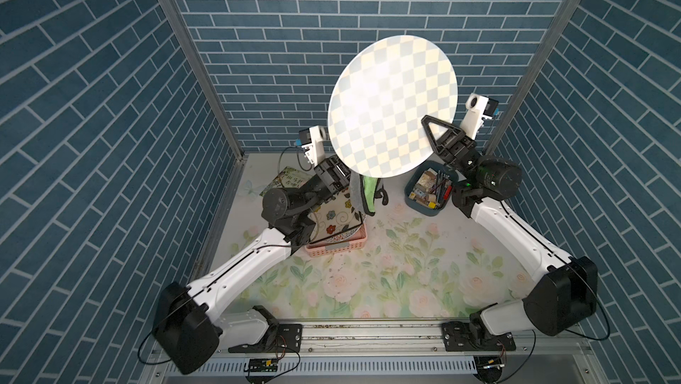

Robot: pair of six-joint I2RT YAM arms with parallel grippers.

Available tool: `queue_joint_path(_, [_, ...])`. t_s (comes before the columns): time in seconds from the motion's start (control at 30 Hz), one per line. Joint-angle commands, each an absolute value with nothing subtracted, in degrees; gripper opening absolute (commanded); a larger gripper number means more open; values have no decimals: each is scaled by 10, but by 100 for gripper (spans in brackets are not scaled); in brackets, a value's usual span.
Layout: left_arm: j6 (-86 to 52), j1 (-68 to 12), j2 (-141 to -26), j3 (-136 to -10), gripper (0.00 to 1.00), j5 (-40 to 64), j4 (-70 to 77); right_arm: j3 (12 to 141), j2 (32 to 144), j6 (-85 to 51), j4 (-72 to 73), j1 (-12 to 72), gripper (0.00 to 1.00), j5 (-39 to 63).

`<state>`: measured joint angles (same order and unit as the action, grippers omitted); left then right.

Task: Wipe the wet plate dry
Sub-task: Wipe the plate with towel.

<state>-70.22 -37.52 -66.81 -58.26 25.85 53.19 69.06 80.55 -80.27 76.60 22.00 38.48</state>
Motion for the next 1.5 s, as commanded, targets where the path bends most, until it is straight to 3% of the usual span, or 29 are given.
queue_joint_path(0.0, [-445, -408, -559, -623, 0, 130, 234, 634, 773, -684, 675, 186, 0, 271])
queue_joint_path(0.07, [-387, -416, -548, -624, 0, 32, 178, 619, 751, -638, 613, 193, 0, 263])
queue_joint_path(0.23, [-322, -418, -617, -662, 0, -40, 106, 620, 721, -537, 500, 258, 0, 228])
queue_joint_path(0.5, [-273, -387, -710, -697, 0, -208, 65, 624, 714, -470, 488, 351, 0, 237])
queue_joint_path(0.63, [-263, -342, -744, -744, 0, -166, 44, 587, 727, -467, 503, 414, 0, 271])
queue_joint_path(0.8, [-179, -374, -849, -840, 0, 100, 17, 569, 723, -473, 501, 412, 0, 274])
queue_joint_path(0.93, [-157, -431, -907, -860, 0, 72, -53, 587, 713, -536, 540, 331, 0, 295])
queue_joint_path(1.07, [-189, -424, -875, -783, 0, -6, -48, 547, 675, -595, 578, 241, 0, 299])
queue_joint_path(1.13, [-206, -407, -858, -761, 0, -12, -52, 544, 658, -578, 547, 237, 0, 303])
queue_joint_path(1.2, [-209, -397, -855, -759, 0, 10, -51, 546, 657, -566, 541, 261, 0, 321])
queue_joint_path(1.33, [-200, -409, -895, -799, 0, 151, -26, 557, 689, -552, 547, 330, 0, 336])
queue_joint_path(1.47, [-228, -419, -906, -832, 0, 168, -13, 532, 670, -584, 534, 276, 0, 303])
